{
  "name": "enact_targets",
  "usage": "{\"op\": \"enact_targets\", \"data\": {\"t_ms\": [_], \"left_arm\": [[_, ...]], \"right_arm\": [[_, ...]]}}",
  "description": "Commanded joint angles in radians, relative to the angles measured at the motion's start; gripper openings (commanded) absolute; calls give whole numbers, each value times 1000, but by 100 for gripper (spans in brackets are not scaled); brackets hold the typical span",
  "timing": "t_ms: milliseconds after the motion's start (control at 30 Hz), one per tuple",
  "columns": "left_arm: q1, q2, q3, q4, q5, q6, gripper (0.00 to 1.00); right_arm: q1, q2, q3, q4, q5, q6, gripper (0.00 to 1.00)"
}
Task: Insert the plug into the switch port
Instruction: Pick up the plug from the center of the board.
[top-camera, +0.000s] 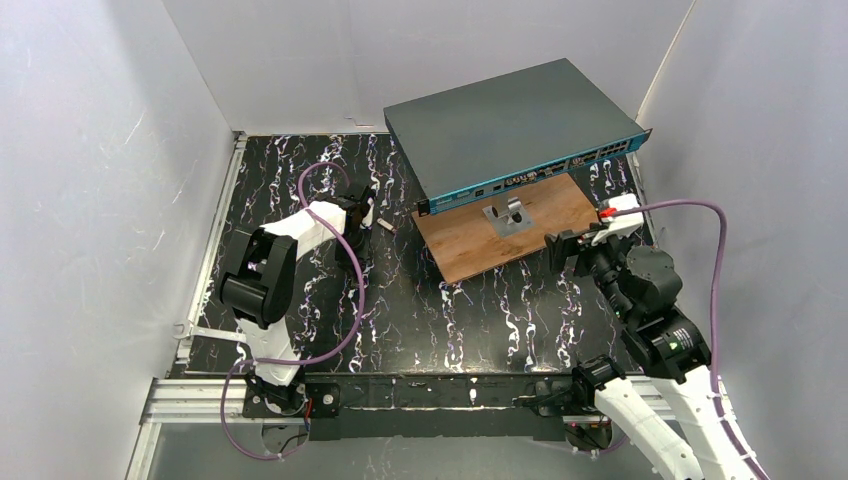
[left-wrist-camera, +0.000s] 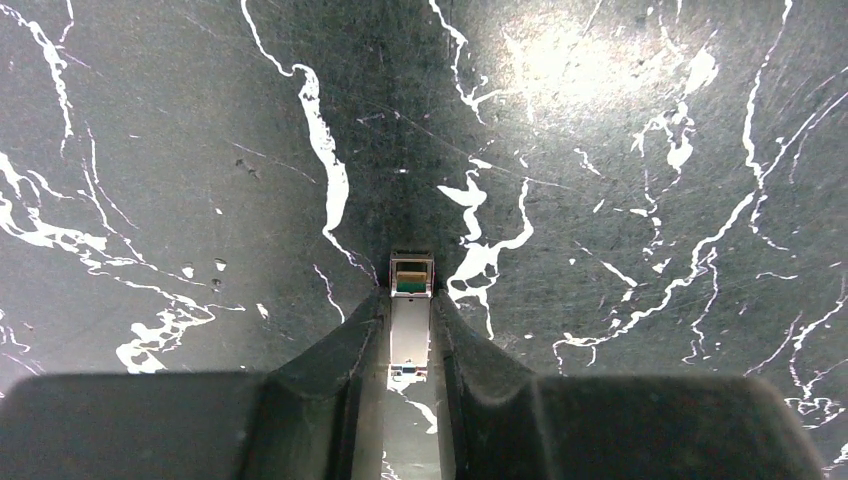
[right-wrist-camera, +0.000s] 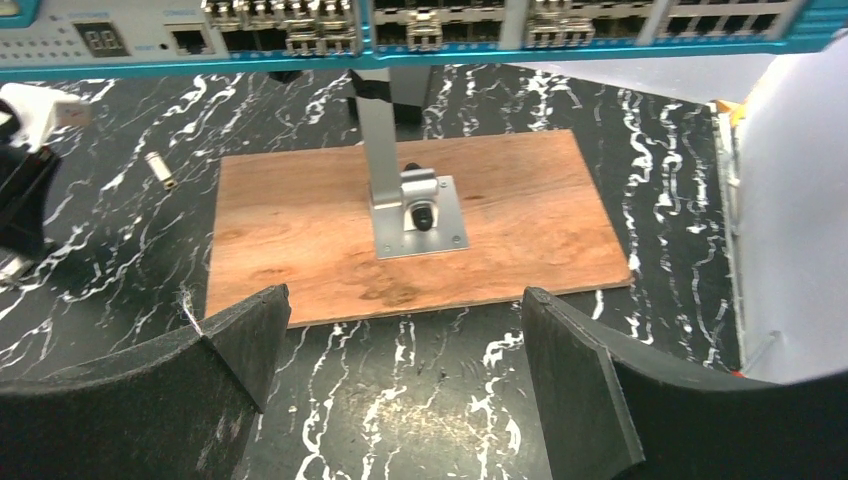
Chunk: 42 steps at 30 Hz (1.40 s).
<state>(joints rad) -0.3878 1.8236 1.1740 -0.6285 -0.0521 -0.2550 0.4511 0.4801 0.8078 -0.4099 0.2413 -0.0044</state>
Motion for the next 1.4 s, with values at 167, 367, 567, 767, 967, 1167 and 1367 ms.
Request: {"op": "enact_targets", "data": {"t_ms": [167,367,567,767,967,1167,1367], "left_arm": [[-9,-117,-38,-19,100,-180,0],[-9,-228,-34,-141,85,-380,0],[-9,-336,-30,-261,32,-559,0],[-8,-431,-52,-292,86,-734,0],[-12,-524,-79,-293,107,-881,0],[-21,-590,-116,-293,158,-1015,0],[-44,-626,-139,-274,187,-1072,0]], "right_arm": [[-5,28,0,5,-213,64,97],[-5,55,-33,13,-350,35,99],[-3,132,-60,73,-525,26,99],[25,167,-122,200,-563,57,99],[364,218,-170,303,-241,46,99],[758,337,-200,485,166,8,98],[941,504,-190,685,339,-69,96]]}}
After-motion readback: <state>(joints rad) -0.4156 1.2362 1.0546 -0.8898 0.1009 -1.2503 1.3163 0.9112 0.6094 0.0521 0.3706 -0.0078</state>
